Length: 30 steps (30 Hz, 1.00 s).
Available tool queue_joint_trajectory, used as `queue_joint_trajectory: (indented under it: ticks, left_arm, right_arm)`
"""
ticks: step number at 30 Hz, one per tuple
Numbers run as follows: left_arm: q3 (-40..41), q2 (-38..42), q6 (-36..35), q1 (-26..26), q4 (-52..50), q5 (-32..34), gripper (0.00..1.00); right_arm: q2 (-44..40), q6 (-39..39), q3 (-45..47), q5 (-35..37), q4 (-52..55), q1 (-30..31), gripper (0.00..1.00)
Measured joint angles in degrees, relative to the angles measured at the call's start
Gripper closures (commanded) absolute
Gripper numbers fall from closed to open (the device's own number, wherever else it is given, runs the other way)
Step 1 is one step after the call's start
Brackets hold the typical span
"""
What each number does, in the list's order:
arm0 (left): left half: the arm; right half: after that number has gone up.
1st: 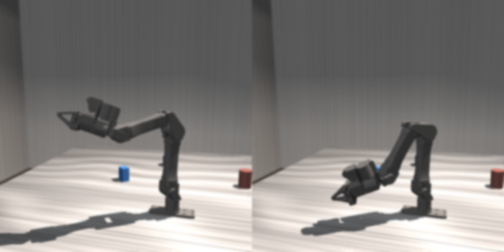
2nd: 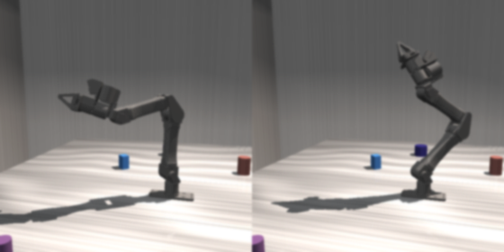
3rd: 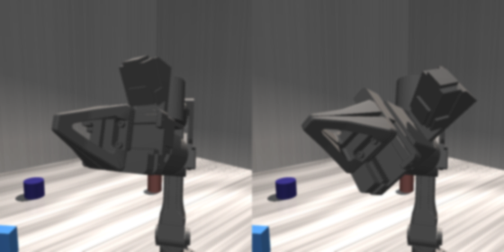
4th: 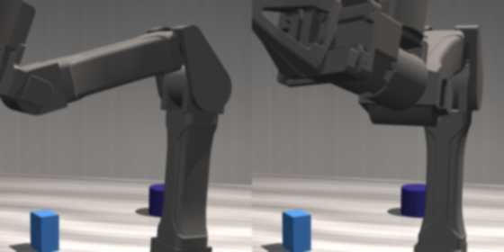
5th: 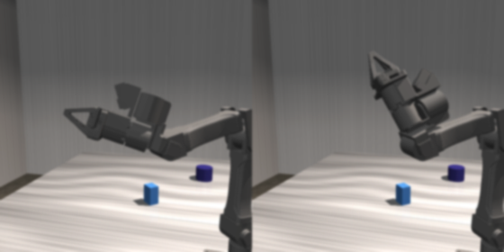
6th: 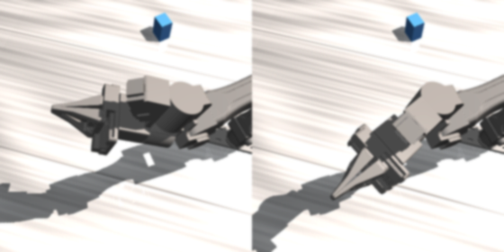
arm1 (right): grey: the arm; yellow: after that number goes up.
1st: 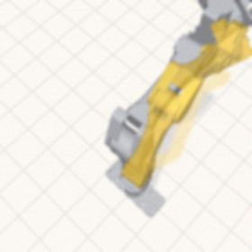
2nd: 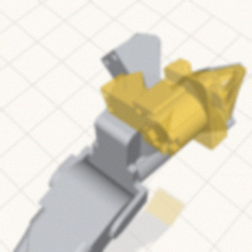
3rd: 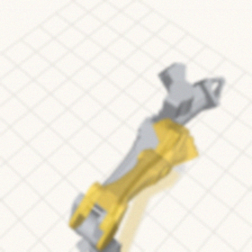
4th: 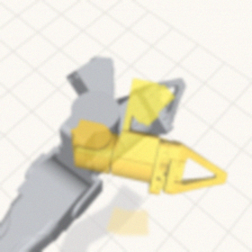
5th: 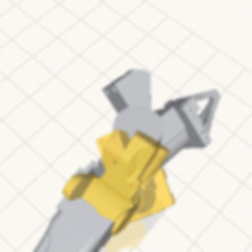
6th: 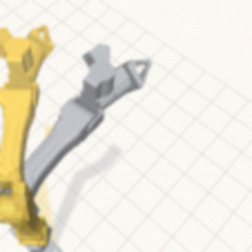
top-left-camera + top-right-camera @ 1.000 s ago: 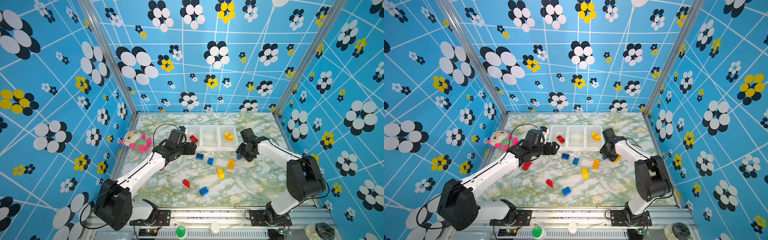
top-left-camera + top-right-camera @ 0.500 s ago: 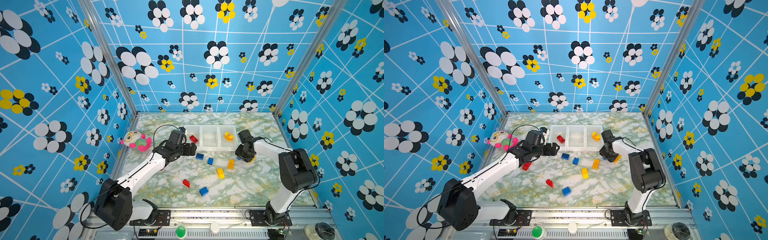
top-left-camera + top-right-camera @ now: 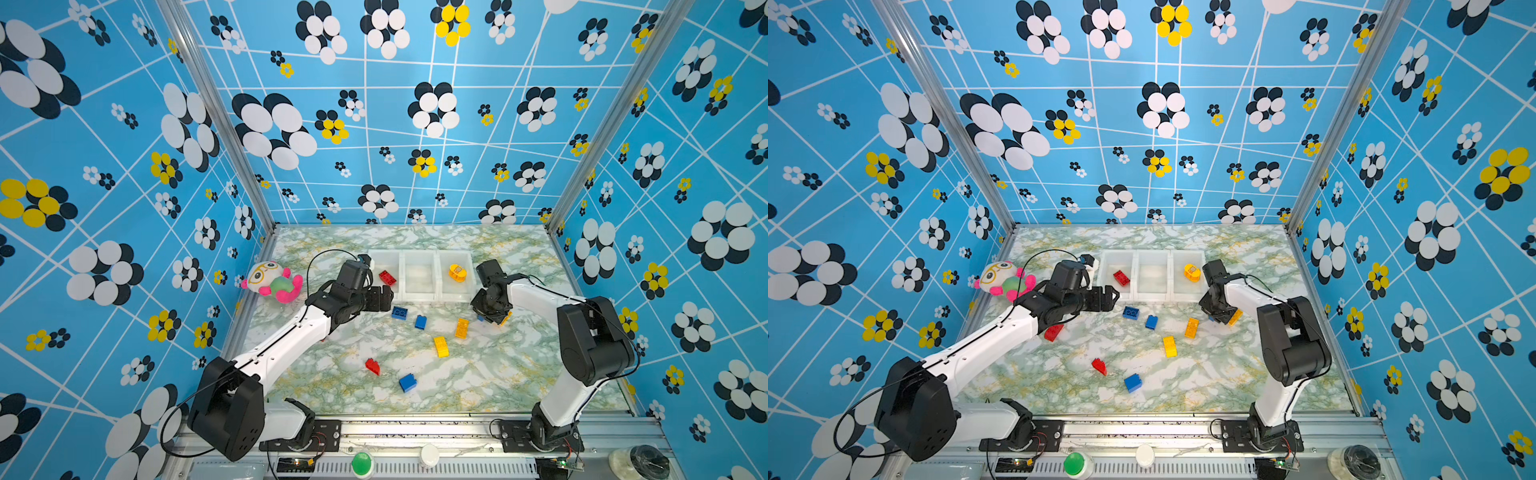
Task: Sort the legos into containers by color
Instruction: Pick up the lego from the middle-right of the table, then place the lego in the container.
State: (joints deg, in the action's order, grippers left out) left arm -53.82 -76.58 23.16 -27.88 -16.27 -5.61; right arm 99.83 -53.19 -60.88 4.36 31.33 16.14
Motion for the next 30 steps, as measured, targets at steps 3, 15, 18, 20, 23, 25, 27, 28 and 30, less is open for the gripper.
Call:
queue_joint_trajectory:
  ticks: [3, 15, 18, 20, 23, 25, 27, 28, 30]
  left_arm:
    - [0.2, 0.0, 0.0, 0.0, 0.0, 0.0, 0.07]
    - [5.1, 0.6, 0.4, 0.9, 1.5, -1.3, 0.06]
    - [5.8, 1.8, 0.5, 1.3, 1.6, -1.6, 0.06]
    - [6.3, 2.8, 0.9, 1.7, 1.7, -1.8, 0.05]
    - [7.2, 4.2, 1.3, 2.3, 1.7, -2.2, 0.05]
    - [7.8, 4.8, 1.3, 2.7, 1.6, -2.3, 0.05]
    - [8.3, 5.2, 1.3, 3.2, 1.5, -2.6, 0.04]
    - [8.5, 5.3, 1.3, 3.4, 1.5, -2.6, 0.04]
    - [8.9, 5.6, 1.3, 3.8, 1.3, -2.8, 0.04]
  right_arm:
    - [-3.0, 0.4, 0.1, 0.0, 0.8, 0.2, 0.84]
    - [-9.6, 5.3, -10.1, 2.7, 8.5, 9.5, 0.84]
    - [-7.7, 7.2, -16.0, 2.8, 9.4, 11.8, 0.84]
    - [-5.4, 8.3, -19.8, 2.8, 9.7, 13.0, 0.84]
    - [-0.9, 10.2, -25.1, 2.5, 10.4, 14.7, 0.84]
    - [2.6, 11.4, -28.8, 2.2, 11.1, 15.6, 0.84]
    - [6.6, 12.5, -33.1, 1.7, 12.0, 16.5, 0.84]
    - [8.2, 12.9, -35.0, 1.5, 12.3, 16.8, 0.84]
    - [11.4, 13.9, -38.7, 1.1, 13.3, 17.4, 0.84]
